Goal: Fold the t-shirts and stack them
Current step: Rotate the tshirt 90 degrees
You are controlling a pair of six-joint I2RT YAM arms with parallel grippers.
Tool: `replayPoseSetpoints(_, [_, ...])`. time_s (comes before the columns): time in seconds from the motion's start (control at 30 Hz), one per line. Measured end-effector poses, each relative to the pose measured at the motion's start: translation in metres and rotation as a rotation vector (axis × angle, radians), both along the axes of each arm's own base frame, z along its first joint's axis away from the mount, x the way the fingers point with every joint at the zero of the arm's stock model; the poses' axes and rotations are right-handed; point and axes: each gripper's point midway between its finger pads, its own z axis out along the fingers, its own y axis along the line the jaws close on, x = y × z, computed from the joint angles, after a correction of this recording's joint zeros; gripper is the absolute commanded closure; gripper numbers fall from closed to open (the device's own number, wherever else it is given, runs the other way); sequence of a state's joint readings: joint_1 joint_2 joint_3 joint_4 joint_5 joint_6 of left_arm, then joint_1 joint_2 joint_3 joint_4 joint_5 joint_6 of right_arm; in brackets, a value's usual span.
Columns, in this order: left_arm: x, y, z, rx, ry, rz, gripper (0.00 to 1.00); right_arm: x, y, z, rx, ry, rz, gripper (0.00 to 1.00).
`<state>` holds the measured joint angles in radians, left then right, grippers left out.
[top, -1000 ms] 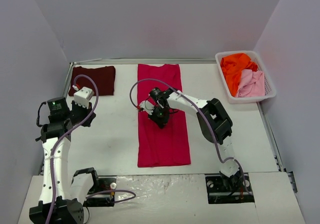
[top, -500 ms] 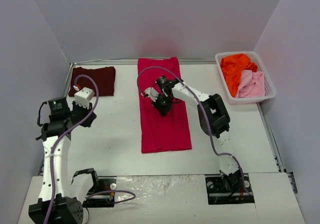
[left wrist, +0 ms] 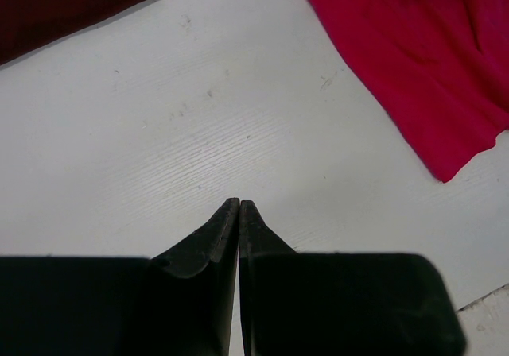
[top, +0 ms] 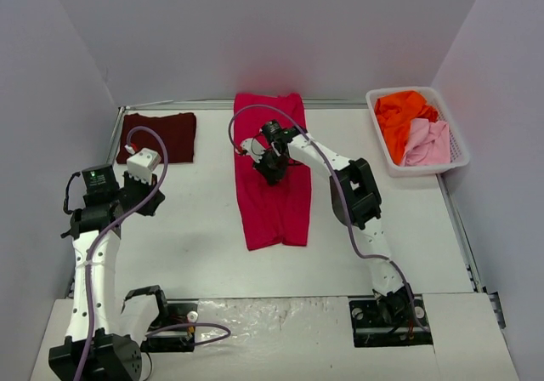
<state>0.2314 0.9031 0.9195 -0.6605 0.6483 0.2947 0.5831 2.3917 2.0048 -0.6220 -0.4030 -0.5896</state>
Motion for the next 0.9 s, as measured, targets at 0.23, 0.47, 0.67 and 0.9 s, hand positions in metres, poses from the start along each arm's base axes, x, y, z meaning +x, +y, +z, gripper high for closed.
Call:
replayPoseSetpoints(0.23, [0.001,-0.001,-0.003,-0.008,0.012,-0.005,0.96,0.004,0.001,0.000,0.002,-0.010,0.002,1.00])
replayPoseSetpoints(0.47, [-0.001,-0.002,-0.003,-0.011,0.014,-0.013,0.96,0.000,-0.003,0.001,0.010,-0.041,0.014,1.00])
replayPoseSetpoints(0.67, [-0.003,-0.005,-0.002,-0.017,0.013,-0.025,0.96,-0.011,-0.014,0.000,-0.017,-0.037,0.018,1.00])
replayPoseSetpoints(0.9, [-0.005,-0.006,0.001,-0.018,0.005,-0.033,0.96,-0.021,-0.017,0.001,-0.028,-0.025,0.027,0.98])
